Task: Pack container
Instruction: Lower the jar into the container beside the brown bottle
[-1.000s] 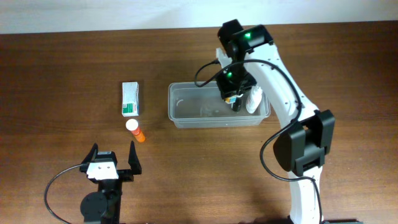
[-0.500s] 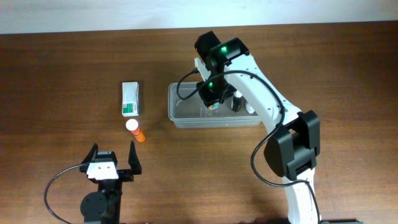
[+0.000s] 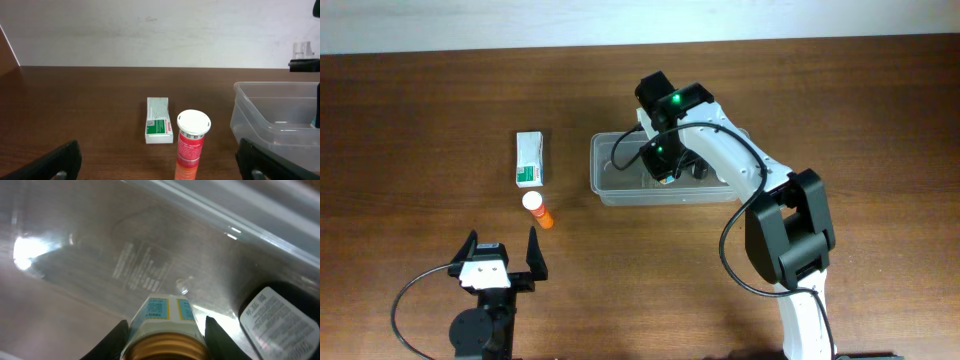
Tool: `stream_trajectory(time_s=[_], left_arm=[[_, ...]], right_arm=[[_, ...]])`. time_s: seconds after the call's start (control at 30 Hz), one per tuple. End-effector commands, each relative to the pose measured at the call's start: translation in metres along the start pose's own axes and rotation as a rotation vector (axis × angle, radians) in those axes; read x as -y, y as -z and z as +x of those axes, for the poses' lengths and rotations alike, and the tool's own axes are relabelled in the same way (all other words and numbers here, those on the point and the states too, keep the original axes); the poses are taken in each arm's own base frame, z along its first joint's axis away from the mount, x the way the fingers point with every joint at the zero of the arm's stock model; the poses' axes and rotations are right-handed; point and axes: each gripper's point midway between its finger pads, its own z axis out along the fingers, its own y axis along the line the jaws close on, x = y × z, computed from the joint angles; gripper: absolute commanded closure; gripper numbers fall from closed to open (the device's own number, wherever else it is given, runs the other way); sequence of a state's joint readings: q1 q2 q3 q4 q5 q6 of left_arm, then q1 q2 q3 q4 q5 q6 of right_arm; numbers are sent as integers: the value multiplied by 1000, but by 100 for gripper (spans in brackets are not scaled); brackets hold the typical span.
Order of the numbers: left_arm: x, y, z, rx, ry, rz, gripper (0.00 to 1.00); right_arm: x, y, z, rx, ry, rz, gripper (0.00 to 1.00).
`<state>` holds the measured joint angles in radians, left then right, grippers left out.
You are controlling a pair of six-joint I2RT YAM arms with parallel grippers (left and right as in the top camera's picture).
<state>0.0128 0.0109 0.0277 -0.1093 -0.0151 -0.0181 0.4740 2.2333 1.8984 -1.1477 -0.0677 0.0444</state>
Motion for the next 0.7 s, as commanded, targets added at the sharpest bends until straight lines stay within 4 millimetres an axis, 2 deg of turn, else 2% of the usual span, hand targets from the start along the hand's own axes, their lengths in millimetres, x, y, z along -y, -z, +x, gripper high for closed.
stream_trajectory(time_s=[0.0,0.17,0.5,0.53,0.6,0.67], left_arm=[[1,0,1,1,-15,6,1],[1,0,1,1,-15,6,1],[1,0,1,1,-15,6,0],[1,0,1,1,-15,6,0],[1,0,1,1,-15,6,1],[1,0,1,1,-15,6,1]], right_arm=[[13,-10,7,-19,-3,57,64],[15,-16,10,-27,-3,64,64],[29,-15,11,-29,-10,132,63],[31,-15,12,-32,-13,131,57],[33,-14,13,-37,-19,131,51],[35,-14,14,-41,-25,128,50]])
